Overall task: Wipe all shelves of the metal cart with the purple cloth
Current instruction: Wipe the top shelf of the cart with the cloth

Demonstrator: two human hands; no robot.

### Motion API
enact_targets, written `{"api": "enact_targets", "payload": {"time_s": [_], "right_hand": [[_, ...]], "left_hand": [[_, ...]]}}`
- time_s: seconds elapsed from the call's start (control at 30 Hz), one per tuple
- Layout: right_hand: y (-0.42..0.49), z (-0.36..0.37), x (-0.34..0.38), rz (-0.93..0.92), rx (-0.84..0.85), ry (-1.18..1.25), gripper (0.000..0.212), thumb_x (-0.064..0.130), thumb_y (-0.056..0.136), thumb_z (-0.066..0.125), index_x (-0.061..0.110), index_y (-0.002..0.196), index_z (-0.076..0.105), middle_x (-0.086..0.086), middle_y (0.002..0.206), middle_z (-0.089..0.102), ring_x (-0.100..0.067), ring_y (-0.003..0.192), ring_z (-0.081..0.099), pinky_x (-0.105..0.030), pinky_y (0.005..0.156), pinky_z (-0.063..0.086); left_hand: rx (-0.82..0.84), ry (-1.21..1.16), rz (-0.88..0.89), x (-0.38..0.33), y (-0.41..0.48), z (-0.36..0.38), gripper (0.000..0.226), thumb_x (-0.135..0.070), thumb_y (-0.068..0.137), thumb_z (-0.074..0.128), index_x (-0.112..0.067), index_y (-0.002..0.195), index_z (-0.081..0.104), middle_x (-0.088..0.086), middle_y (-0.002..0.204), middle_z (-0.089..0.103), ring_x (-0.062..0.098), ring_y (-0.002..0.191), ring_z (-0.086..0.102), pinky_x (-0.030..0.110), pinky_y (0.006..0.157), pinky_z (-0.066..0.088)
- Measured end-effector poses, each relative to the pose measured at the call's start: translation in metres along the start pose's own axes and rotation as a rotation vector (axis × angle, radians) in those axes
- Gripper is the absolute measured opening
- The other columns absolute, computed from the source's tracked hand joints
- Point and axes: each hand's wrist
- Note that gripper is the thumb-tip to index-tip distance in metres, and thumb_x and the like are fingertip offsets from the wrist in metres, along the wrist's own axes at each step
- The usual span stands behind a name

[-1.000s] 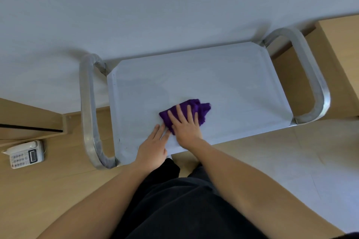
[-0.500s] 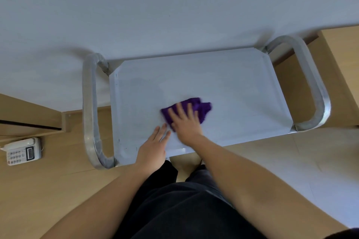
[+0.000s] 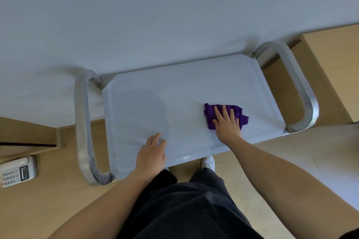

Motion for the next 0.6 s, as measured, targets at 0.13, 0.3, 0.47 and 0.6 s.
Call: {"api": "enact_targets", "payload": {"time_s": [0.13, 0.3, 0.47, 0.6], "right_hand": [[0.002, 0.000, -0.017, -0.005, -0.006, 0.007, 0.053, 0.042, 0.105, 0.016, 0.035, 0.155, -0.001, 0.004, 0.164, -0.008, -0.028, 0.151, -0.009, -0.048, 0.123, 0.002], [0.015, -0.009, -0.050, 0.031, -0.018, 0.047, 0.052, 0.041, 0.106, 0.016, 0.036, 0.155, -0.001, 0.004, 0.164, -0.007, -0.028, 0.151, -0.010, -0.048, 0.123, 0.001], [0.036, -0.031, -0.120, 0.101, -0.028, 0.066, 0.052, 0.040, 0.105, 0.017, 0.036, 0.155, 0.000, 0.003, 0.165, -0.006, -0.029, 0.151, -0.010, -0.050, 0.122, 0.001], [0.063, -0.050, -0.150, 0.028, -0.010, -0.028, 0.052, 0.036, 0.106, 0.018, 0.034, 0.155, 0.001, 0.002, 0.165, -0.006, -0.036, 0.149, -0.011, -0.056, 0.120, -0.001]], "left_hand": [[0.010, 0.034, 0.021, -0.023, 0.021, -0.002, 0.043, -0.016, 0.090, 0.050, -0.017, 0.133, 0.051, 0.008, 0.152, 0.032, 0.023, 0.140, 0.032, 0.034, 0.090, 0.049], [0.048, 0.020, 0.126, -0.073, 0.050, 0.001, 0.047, -0.015, 0.093, 0.044, -0.018, 0.140, 0.042, 0.005, 0.158, 0.023, 0.022, 0.144, 0.024, 0.035, 0.101, 0.043], [0.104, -0.007, 0.188, -0.122, 0.081, 0.003, 0.051, -0.018, 0.097, 0.038, -0.021, 0.148, 0.033, -0.001, 0.162, 0.011, 0.018, 0.147, 0.014, 0.033, 0.105, 0.040], [0.142, -0.003, 0.161, -0.151, 0.106, 0.003, 0.052, -0.020, 0.099, 0.037, -0.021, 0.150, 0.028, -0.002, 0.163, 0.005, 0.018, 0.149, 0.010, 0.035, 0.104, 0.042]]}}
Point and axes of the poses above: each hand's wrist, its own y-axis towards the middle knuckle, its own z-axis out of the palm, x = y × z
